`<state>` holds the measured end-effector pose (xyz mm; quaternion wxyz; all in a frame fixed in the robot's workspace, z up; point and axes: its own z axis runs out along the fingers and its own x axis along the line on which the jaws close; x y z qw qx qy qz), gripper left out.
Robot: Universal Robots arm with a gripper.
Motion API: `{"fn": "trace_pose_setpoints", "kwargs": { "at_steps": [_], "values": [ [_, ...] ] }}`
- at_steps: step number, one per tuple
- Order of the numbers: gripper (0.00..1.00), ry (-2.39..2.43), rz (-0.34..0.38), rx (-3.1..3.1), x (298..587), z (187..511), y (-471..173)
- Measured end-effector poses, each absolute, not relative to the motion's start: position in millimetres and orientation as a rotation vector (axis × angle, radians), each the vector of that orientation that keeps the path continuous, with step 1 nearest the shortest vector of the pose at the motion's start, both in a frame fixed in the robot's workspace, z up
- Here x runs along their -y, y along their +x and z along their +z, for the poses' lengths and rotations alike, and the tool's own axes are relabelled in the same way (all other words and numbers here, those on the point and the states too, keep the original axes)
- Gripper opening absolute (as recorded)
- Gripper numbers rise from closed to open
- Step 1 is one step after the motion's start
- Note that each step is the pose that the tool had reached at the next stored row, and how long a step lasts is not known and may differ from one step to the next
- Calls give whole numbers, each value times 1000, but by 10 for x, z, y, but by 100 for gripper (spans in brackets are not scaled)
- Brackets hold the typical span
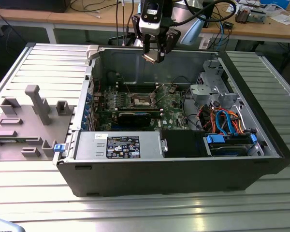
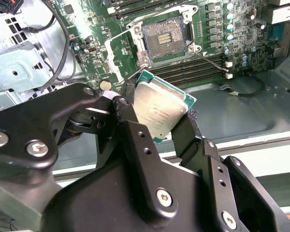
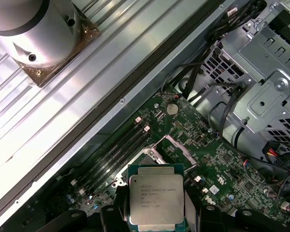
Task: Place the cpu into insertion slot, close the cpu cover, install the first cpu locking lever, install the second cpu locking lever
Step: 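Place the cpu into insertion slot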
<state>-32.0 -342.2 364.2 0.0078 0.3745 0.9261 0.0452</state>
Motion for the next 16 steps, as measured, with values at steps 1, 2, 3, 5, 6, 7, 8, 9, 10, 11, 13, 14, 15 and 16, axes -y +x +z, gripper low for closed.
{"fn": "trace_pose_setpoints", "kwargs": {
  "at_steps": [1,2,3,5,6,7,8,9,10,11,13,14,15,16],
  "values": [
    [55,1171,141,-2895,3422,3642,-320],
    [55,1172,141,-2894,3422,3642,-320],
    [55,1173,141,-2894,3422,3642,-320],
    [55,1174,141,-2894,3422,3642,-320],
    [55,1175,141,-2893,3422,3642,-320],
    [55,1176,141,-2893,3422,3642,-320],
    [55,1176,141,-2893,3422,3642,-320],
    [55,1180,141,-2891,3422,3642,-320],
    [55,1182,141,-2890,3422,3642,-320],
    [55,1183,141,-2890,3422,3642,-320],
    [55,1184,141,-2889,3422,3642,-320],
    [55,1185,141,-2889,3422,3642,-320],
    [55,1185,141,-2889,3422,3642,-320],
    [55,1186,141,-2888,3422,3642,-320]
  ]
}}
